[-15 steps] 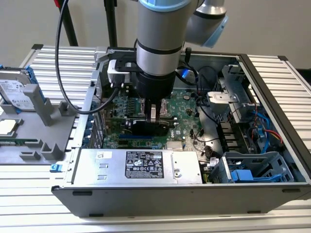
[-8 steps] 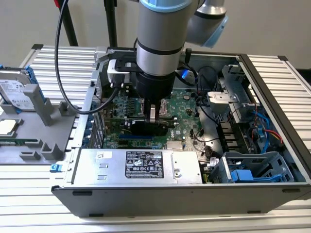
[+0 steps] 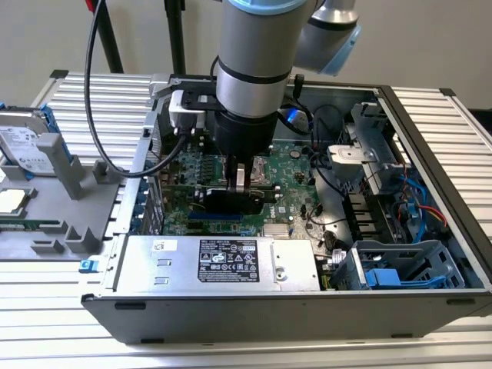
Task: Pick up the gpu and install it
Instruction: 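Insert the gpu into the slot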
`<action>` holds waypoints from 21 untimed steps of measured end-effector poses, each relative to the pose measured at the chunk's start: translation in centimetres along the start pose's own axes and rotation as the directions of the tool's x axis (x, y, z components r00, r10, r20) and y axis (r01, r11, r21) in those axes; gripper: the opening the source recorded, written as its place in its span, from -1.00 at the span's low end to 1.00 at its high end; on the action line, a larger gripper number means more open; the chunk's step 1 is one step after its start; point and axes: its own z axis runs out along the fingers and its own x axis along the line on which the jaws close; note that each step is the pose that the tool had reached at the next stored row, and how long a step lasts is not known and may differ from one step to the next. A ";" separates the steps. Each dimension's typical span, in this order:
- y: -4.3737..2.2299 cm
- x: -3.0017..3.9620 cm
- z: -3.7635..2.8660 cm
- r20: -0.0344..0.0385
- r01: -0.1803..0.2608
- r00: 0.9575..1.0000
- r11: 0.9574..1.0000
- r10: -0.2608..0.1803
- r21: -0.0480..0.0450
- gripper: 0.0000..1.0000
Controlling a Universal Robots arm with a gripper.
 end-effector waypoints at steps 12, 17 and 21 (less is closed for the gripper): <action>0.63 -0.16 0.41 0.000 -0.002 1.000 1.000 0.002 0.001 -1.00; 0.67 -0.18 0.43 0.000 -0.002 1.000 1.000 0.002 0.001 -1.00; 0.67 -0.19 0.43 0.000 -0.002 1.000 1.000 0.002 0.001 -1.00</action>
